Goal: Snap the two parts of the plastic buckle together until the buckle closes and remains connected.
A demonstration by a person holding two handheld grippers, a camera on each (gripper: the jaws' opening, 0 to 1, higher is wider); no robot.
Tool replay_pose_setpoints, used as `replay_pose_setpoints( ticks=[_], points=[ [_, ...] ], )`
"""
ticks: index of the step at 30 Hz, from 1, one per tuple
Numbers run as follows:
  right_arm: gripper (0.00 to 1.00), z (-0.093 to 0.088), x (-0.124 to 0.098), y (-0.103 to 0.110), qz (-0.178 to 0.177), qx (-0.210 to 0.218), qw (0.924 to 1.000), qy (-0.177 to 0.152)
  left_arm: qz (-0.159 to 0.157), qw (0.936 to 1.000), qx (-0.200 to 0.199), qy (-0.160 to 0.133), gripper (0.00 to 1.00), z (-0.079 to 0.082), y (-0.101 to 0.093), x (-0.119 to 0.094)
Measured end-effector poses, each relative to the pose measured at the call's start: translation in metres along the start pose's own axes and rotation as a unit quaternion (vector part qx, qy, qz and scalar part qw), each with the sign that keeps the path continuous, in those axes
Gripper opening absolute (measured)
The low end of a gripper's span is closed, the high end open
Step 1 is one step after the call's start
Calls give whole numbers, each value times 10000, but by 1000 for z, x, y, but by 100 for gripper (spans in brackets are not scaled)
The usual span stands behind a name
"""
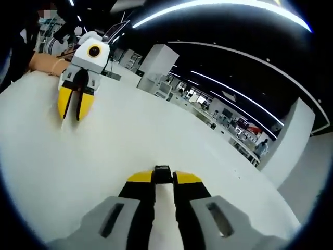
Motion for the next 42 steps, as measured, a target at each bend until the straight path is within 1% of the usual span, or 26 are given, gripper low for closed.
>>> replay_pose_setpoints(
  ticks=[4, 22, 34, 42],
  points=[
    [16, 0, 0, 0, -40, 22, 10000, 12, 2, 10000, 0, 3, 11, 0, 0, 0],
    [16, -1, -1, -1, -116, -3, 9999, 40, 1, 10000, 32, 56, 11, -1, 1, 0],
    [16, -3, -2, -6, -277, 7, 9996, 111, -9, 9999, 56, 99, 11, -1, 1, 0],
    [16, -3, -3, -6, -261, 47, 9996, 117, -13, 9999, 87, 145, 12, -2, 1, 0]
  ],
)
Point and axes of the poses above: the point that each gripper's makers call its tool centre point, and the gripper's own axes: x roughly forward along the fingers, y roughly to its left, z roughly out of its top, the point moved 8 cm from there along -x, roughly backward along the fingers, and after that the axes turned 13 degrees about x, right-handed, at the moved point
